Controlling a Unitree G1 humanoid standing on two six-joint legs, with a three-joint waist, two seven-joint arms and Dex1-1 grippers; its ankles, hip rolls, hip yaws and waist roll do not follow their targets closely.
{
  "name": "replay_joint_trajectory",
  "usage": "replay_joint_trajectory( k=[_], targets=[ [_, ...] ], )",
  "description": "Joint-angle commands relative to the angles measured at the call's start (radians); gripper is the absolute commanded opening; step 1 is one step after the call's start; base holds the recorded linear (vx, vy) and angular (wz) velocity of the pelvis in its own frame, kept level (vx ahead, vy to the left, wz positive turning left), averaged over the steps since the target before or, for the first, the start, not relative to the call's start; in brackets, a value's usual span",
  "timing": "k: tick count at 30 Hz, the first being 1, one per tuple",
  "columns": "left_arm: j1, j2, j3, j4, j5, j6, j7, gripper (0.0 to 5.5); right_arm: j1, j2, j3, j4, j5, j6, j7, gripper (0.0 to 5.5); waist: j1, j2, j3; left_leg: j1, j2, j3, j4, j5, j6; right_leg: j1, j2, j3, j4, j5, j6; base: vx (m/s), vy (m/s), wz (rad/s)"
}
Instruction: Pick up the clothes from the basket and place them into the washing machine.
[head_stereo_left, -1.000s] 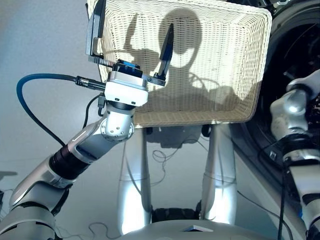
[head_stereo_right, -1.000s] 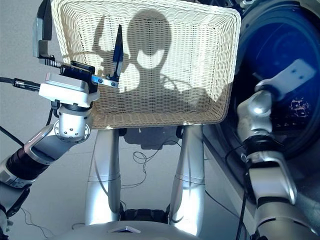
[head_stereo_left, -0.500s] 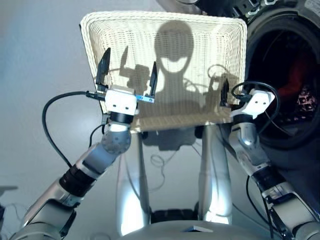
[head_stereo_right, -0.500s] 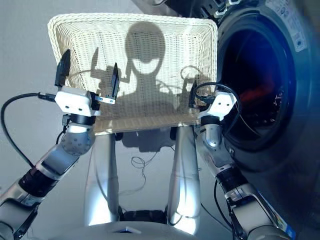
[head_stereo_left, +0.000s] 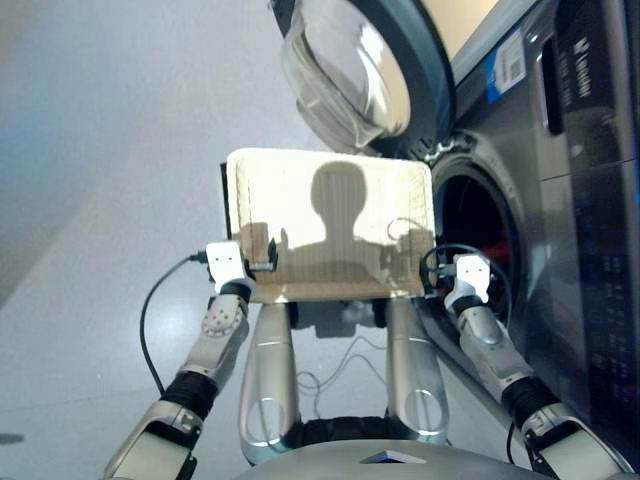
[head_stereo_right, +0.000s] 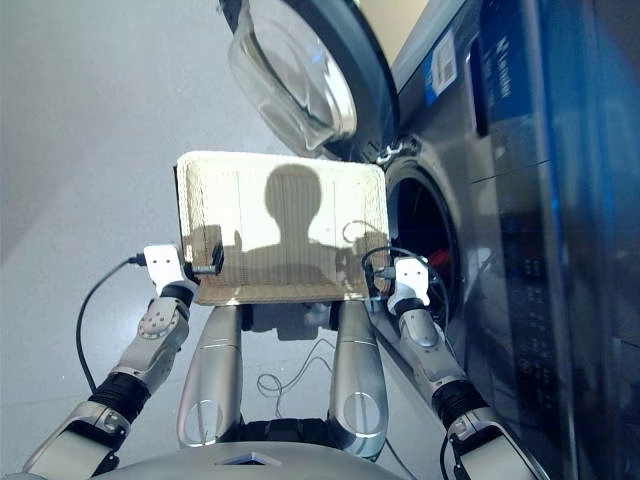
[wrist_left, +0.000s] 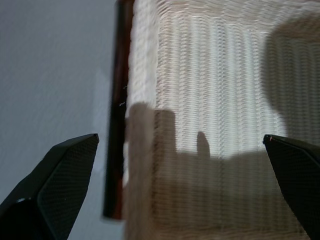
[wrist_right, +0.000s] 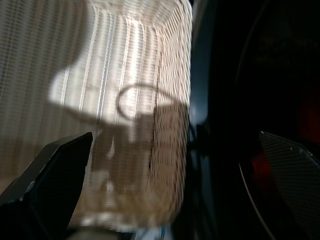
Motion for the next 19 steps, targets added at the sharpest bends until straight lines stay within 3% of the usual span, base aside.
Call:
replay_joint_trajectory(
  k=[1,2,4,6,8,9,12,14,19],
  targets=[
    [0.044,-0.021,0.024,0.052,0.036,0.005,-0.087,5.50,0.051,-0.014,-0.089,0.071,0.031,0.020,0.066,5.50,0.007,0.037,-0.117,0.120,-0.027,0.068,-0.126,0.047,-0.004,0.016,0.023,-0.014,-0.049,0.077,0.020,0.174,0.050,0.078],
    [0.044,-0.021,0.024,0.052,0.036,0.005,-0.087,5.50,0.050,-0.013,-0.089,0.071,0.031,0.019,0.066,5.50,0.006,0.037,-0.115,0.125,-0.027,0.067,-0.129,0.048,-0.004,0.020,0.023,-0.014,-0.051,0.078,0.020,0.158,0.062,0.086],
    [0.076,-0.040,0.050,0.206,0.071,0.052,-0.141,5.50,0.096,0.048,-0.171,0.229,0.121,0.059,0.112,5.50,0.000,0.041,-0.181,0.224,-0.031,0.071,-0.224,0.070,-0.003,0.101,0.020,-0.018,-0.128,0.105,0.034,0.208,0.077,0.106],
    [0.095,-0.050,0.077,0.276,0.080,0.072,-0.158,5.50,0.132,0.081,-0.242,0.279,0.222,0.077,0.140,5.50,-0.010,0.041,-0.233,0.272,-0.031,0.078,-0.278,0.078,0.001,0.148,0.019,-0.018,-0.178,0.119,0.036,0.181,0.078,0.118],
    [0.101,-0.053,0.085,0.316,0.114,0.070,-0.156,5.50,0.145,0.092,-0.259,0.318,0.225,0.084,0.148,5.50,-0.012,0.041,-0.257,0.299,-0.031,0.083,-0.304,0.084,0.002,0.176,0.015,-0.022,-0.207,0.129,0.040,0.139,0.042,0.058],
    [0.107,-0.066,0.108,0.379,0.150,0.074,-0.151,5.50,0.156,0.107,-0.267,0.400,0.189,0.104,0.152,5.50,-0.011,0.039,-0.309,0.340,-0.035,0.088,-0.357,0.091,0.001,0.217,0.011,-0.025,-0.263,0.144,0.046,0.135,0.021,0.029],
    [0.113,-0.084,0.147,0.472,0.186,0.089,-0.136,5.50,0.170,0.134,-0.281,0.466,0.173,0.129,0.153,5.50,-0.006,0.035,-0.370,0.399,-0.043,0.094,-0.429,0.104,0.002,0.277,0.001,-0.030,-0.341,0.165,0.054,0.136,0.020,0.001],
    [0.118,-0.087,0.159,0.514,0.221,0.098,-0.134,5.50,0.166,0.143,-0.284,0.495,0.157,0.139,0.150,5.50,-0.003,0.030,-0.407,0.418,-0.044,0.104,-0.432,0.088,0.004,0.307,-0.005,-0.029,-0.377,0.171,0.059,0.104,0.012,-0.080],
    [0.140,-0.098,0.153,0.555,0.282,0.117,-0.149,5.50,0.174,0.147,-0.277,0.534,0.101,0.163,0.167,5.50,0.003,0.026,-0.442,0.446,-0.041,0.110,-0.432,0.079,0.006,0.353,-0.007,-0.029,-0.400,0.176,0.058,0.014,0.001,-0.025]
  ],
)
